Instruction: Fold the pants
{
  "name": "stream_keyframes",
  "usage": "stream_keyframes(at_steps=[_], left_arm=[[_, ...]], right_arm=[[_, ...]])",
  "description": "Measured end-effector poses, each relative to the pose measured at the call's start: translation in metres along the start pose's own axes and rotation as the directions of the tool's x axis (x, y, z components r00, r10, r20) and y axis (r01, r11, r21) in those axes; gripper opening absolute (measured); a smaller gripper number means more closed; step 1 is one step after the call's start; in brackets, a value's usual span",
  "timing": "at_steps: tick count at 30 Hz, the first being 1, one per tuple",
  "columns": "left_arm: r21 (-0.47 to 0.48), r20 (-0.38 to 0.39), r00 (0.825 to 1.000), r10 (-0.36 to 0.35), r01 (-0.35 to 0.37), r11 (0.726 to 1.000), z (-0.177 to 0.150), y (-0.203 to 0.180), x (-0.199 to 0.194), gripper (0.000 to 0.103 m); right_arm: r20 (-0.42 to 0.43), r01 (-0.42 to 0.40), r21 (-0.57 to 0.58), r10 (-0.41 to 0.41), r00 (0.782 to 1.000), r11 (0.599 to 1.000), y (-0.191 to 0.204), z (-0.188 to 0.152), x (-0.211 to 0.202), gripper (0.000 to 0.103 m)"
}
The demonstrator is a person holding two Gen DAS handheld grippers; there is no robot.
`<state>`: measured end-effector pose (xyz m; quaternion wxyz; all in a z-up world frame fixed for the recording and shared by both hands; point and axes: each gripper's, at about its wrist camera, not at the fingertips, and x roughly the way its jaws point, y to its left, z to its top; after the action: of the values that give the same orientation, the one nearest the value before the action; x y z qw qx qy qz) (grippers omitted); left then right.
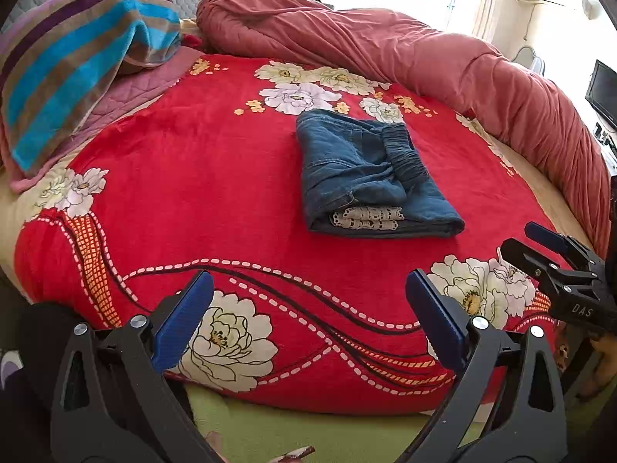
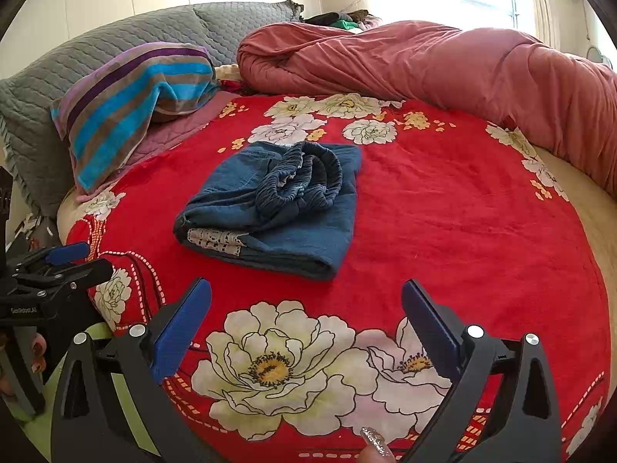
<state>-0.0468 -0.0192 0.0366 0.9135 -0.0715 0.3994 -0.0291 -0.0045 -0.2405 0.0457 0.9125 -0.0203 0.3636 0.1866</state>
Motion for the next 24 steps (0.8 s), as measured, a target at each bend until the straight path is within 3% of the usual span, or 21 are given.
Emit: stream_keyframes(at_steps=[24], left_arm=[[-0.004,-0.009,1.0,0.001,-0.001,1.0,-0.0008,0.0005,0.0029,0.093]], right_arm=[[-0.013,0.01,0.001,-0.01,1.0,1.0,-0.002,0.0004,0.0058,0.098]])
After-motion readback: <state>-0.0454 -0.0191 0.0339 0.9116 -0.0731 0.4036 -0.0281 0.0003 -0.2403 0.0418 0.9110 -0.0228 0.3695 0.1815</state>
